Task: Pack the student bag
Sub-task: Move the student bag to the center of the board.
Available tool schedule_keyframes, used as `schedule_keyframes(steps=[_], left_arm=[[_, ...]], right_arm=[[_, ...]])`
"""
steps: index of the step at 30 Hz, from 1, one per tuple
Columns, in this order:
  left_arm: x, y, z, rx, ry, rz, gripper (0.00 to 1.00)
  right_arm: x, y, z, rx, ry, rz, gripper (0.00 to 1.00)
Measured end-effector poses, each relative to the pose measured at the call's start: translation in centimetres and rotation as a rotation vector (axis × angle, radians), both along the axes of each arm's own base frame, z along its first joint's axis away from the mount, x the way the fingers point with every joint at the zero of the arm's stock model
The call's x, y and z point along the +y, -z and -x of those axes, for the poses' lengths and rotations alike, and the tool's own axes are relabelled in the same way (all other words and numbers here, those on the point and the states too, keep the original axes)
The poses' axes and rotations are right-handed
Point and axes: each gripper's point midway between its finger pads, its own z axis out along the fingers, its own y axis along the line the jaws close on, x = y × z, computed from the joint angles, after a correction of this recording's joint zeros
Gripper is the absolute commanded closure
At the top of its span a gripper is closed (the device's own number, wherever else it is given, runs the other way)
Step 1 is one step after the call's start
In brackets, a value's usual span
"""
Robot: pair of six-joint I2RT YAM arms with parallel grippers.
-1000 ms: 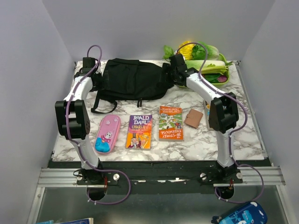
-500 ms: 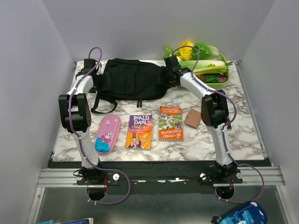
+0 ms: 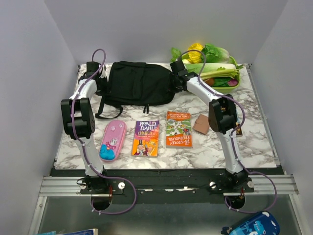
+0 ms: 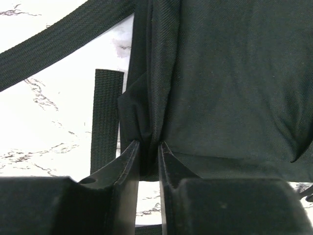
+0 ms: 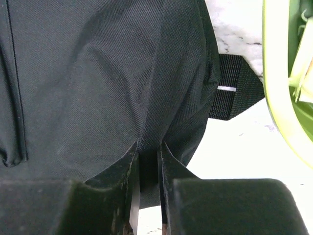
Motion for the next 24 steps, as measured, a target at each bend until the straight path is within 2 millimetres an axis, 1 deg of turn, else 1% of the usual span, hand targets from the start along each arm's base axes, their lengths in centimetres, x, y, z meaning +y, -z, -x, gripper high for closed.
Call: schedule_keyframes(steps=[1,2,4,6,8,10,11,12,14,16,17,18,19,21,22,24], left_arm=[[0.1,0.0,0.0,-0.001,-0.001,-0.001,0.83],[0.2,0.1,0.0,-0.002,-0.002,-0.002,0.86],[0.4,0.2,0.0,-0.002,-0.006,-0.002,0.93],[0.4,0.3,0.1,-0.002,-0.003,-0.003,0.96],[0.4,0.1,0.1,-0.005,-0.003,-0.004,0.96],[0.5,-0.3,0.2,-0.012,-0.003,-0.005,0.96],[0.5,-0.5,0.3,-0.015,-0.004,-0.004,0.96],[0.4,-0.9,0.4,-0.021,-0.003,-0.004,0.95],[0.2,-1.8,0.8,-0.032,0.002,0.002,0.89],[0.0,-2.6,1.4,-0.041,0.009,0.007,0.72],[-0.1,-3.2,1.7,-0.048,0.017,0.006,0.67],[-0.1,-3.8,2.0,-0.054,0.019,0.007,0.55],[-0.2,-4.7,2.1,-0.069,0.027,0.009,0.52],[-0.5,-6.4,2.4,-0.102,0.041,0.018,0.51],[-0.6,-7.4,2.6,-0.121,0.05,0.025,0.51],[-1.0,-9.1,2.8,-0.157,0.064,0.037,0.52]], right_arm=[[0.0,0.0,0.0,0.0,-0.002,0.002,0.91],[0.0,0.0,0.1,-0.001,-0.004,0.006,0.99],[0.2,0.1,0.2,0.0,-0.008,0.009,0.99],[0.3,-0.2,0.4,-0.003,-0.014,0.014,0.99],[0.6,-0.8,0.9,-0.01,-0.023,0.017,0.99],[1.1,-2.1,1.6,-0.024,-0.042,0.016,0.99],[1.5,-3.0,1.9,-0.035,-0.053,0.01,0.99],[2.1,-4.3,2.3,-0.054,-0.067,0.002,0.99],[3.3,-6.6,3.1,-0.09,-0.093,-0.017,0.99],[4.6,-9.1,4.2,-0.127,-0.123,-0.04,0.99],[5.3,-10.3,4.9,-0.144,-0.139,-0.051,0.99],[5.9,-11.5,5.6,-0.162,-0.155,-0.063,0.99],[6.5,-12.5,6.4,-0.177,-0.171,-0.073,0.99],[7.2,-13.9,8.4,-0.187,-0.202,-0.084,0.99],[7.5,-14.3,9.5,-0.188,-0.216,-0.09,0.99],[7.6,-14.5,11.5,-0.174,-0.239,-0.093,0.99]])
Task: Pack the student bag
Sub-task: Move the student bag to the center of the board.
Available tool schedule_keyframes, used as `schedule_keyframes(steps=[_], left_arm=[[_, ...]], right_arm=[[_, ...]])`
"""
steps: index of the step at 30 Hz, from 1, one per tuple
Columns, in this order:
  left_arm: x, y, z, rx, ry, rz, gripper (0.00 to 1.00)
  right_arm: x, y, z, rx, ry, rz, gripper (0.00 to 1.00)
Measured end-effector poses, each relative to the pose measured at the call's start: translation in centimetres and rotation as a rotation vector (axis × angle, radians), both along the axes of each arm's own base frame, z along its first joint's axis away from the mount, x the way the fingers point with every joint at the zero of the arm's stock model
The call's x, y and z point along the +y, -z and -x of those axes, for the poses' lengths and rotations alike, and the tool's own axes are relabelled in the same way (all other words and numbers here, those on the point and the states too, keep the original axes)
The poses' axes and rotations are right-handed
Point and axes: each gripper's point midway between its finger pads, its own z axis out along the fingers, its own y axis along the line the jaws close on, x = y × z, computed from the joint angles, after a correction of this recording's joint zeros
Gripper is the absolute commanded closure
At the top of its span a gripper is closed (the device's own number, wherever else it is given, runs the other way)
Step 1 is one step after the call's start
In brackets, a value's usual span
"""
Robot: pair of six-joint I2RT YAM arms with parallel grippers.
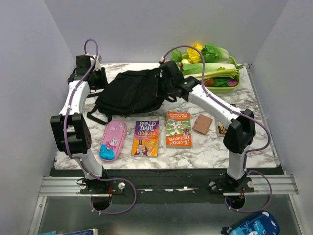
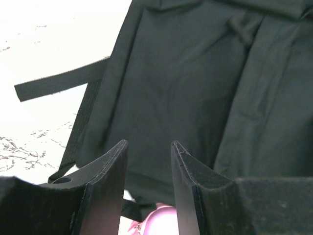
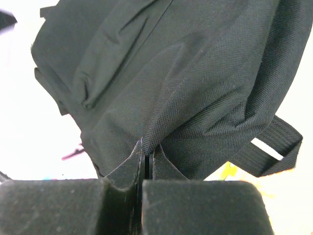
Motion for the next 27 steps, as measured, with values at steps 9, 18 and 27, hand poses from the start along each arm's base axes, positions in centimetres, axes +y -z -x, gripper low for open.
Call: schedule_keyframes(steps=[9,18,27], left_arm=[[-0.9,-1.8,1.5,-0.049,0.059,-0.008,0.38],[-5.8,0.9,3.2,0.02,0.202,-0.03,0.13],[-10.8,0.5,-1.6,-0.011,0.302,-0.029,0.09]], right_arm=[[-2.3,3.8,9.3,0.095,-0.05,0.091,0.93],[-5.1,11.0,17.7,0.209,-0.18,0.23,0.46],[-2.8,2.0,12.2,-0.078,-0.23,0.204,0.34]])
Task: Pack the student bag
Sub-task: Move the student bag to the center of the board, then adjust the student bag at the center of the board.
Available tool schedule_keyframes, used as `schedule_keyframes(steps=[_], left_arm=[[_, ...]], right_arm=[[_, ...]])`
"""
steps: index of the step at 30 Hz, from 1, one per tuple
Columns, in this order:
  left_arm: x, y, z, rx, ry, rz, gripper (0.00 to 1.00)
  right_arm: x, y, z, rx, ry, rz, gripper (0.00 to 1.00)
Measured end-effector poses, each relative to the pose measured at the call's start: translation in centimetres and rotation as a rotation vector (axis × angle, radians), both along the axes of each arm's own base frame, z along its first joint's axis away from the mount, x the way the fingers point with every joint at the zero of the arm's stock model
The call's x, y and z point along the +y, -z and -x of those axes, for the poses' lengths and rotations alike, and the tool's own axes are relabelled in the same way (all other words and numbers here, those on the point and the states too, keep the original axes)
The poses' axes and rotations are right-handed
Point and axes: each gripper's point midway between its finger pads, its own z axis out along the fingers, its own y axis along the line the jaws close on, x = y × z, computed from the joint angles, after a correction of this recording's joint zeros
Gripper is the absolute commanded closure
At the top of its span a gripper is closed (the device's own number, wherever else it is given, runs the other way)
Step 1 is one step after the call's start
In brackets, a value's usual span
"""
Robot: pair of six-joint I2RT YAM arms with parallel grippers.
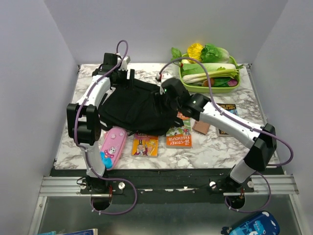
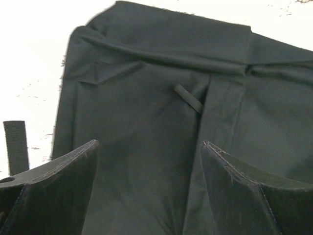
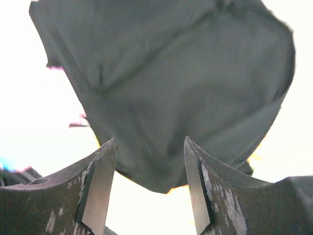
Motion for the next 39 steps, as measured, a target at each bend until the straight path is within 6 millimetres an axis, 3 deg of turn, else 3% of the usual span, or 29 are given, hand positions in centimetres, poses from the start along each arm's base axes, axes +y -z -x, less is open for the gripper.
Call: schedule_keyframes(steps=[3,6,8,11,16,19,22,23,25,26,27,28,29,30,34,35,36,39], left_arm=[[-0.5,2.0,0.1,0.056,-0.003,0.001,0.04],[-0.1,4.1,1.0,0.117,-0.022,-0.019,0.01],[0.7,5.4,1.9,0.156,-0.041,-0.03,0.01],[3.1,7.3,3.2,0.219,-0.091,-0.043,0.01],[8.0,7.1,3.7,0.238,-0.194,-0.083,0.01],[10.0,6.1,4.4,0.22,-0.228,-0.107,0.02],[11.4,5.5,6.1,0.211,-0.238,-0.138,0.01],[11.5,5.6,6.6,0.215,-0.235,-0.143,0.01],[11.4,6.2,7.3,0.232,-0.221,-0.15,0.13],[11.3,6.6,7.6,0.242,-0.214,-0.15,0.19],[11.1,7.2,7.9,0.258,-0.206,-0.151,0.31],[11.1,7.5,8.0,0.264,-0.199,-0.154,0.37],[11.0,7.8,7.9,0.267,-0.195,-0.158,0.41],[11.0,8.0,7.6,0.261,-0.19,-0.168,0.43],[10.3,8.0,5.9,0.234,-0.166,-0.186,0.37],[9.8,7.8,5.4,0.224,-0.156,-0.186,0.33],[9.3,7.4,4.9,0.208,-0.146,-0.186,0.22],[7.4,5.9,3.9,0.16,-0.107,-0.184,0.08]], right_arm=[[0.6,-5.4,-5.1,-0.15,0.052,-0.071,0.34],[-0.7,-7.9,-11.0,-0.267,0.138,-0.072,0.34],[-2.0,-7.0,-13.7,-0.28,0.182,-0.04,0.31],[-3.4,-3.5,-16.8,-0.262,0.215,0.022,0.31],[-2.0,2.8,-22.4,-0.214,0.216,0.081,0.32],[-2.0,6.9,-22.2,-0.137,0.187,0.108,0.32],[-2.4,9.1,-21.0,-0.086,0.165,0.114,0.36],[-2.6,9.7,-20.6,-0.069,0.161,0.116,0.42],[-2.8,10.7,-19.7,-0.04,0.151,0.11,0.5],[-3.0,11.2,-19.1,-0.024,0.149,0.108,0.59],[-3.1,11.6,-18.5,-0.01,0.15,0.101,0.65],[-3.3,12.0,-17.8,-0.001,0.151,0.091,0.69],[-3.7,12.2,-16.9,0.01,0.152,0.082,0.75],[-4.1,12.3,-15.9,0.022,0.154,0.074,0.76],[-5.6,11.0,-12.7,0.03,0.161,0.023,0.7],[-5.8,10.4,-12.2,0.023,0.163,0.009,0.61],[-5.8,10.0,-11.9,0.015,0.162,-0.001,0.57],[-5.6,8.9,-11.6,-0.006,0.16,-0.03,0.5]])
